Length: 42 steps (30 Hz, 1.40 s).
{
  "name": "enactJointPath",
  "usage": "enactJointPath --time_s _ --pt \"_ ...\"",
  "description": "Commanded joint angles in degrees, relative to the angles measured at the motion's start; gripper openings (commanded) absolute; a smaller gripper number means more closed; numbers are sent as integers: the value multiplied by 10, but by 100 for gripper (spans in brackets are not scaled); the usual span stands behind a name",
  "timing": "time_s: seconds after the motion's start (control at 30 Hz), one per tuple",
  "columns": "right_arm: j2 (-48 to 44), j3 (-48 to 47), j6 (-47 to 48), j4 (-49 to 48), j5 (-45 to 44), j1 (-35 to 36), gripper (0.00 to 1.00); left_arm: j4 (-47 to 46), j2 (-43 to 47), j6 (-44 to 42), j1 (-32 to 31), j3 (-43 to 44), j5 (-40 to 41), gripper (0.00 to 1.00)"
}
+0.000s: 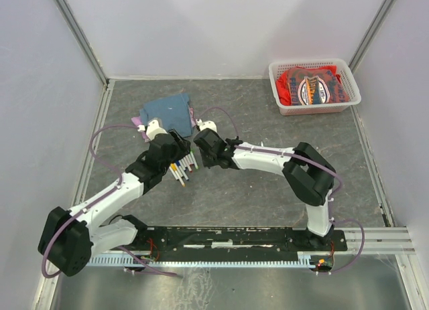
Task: Open the pen caps
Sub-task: Pick up the pen from the center of the board, then open the pen cap from the pen.
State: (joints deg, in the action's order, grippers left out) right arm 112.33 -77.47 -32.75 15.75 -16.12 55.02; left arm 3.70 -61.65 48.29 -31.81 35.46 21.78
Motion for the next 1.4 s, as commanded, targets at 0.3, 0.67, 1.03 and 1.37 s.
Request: enactJointPath --time_s 0.3,0.67,1.03,1.37 --pt "-157 113 -22 -104 29 1 1 -77 -45 -5 14 27 -136 63" --pt "-208 156 -38 -141 71 2 1 -130 -84 24 27 24 -216 63" --pt "-239 177 -48 -156 106 1 1 -161 -105 48 35 23 -253 62" --pt "-250 196 -56 -176 131 -2 1 -173 -92 52 41 20 -283 51"
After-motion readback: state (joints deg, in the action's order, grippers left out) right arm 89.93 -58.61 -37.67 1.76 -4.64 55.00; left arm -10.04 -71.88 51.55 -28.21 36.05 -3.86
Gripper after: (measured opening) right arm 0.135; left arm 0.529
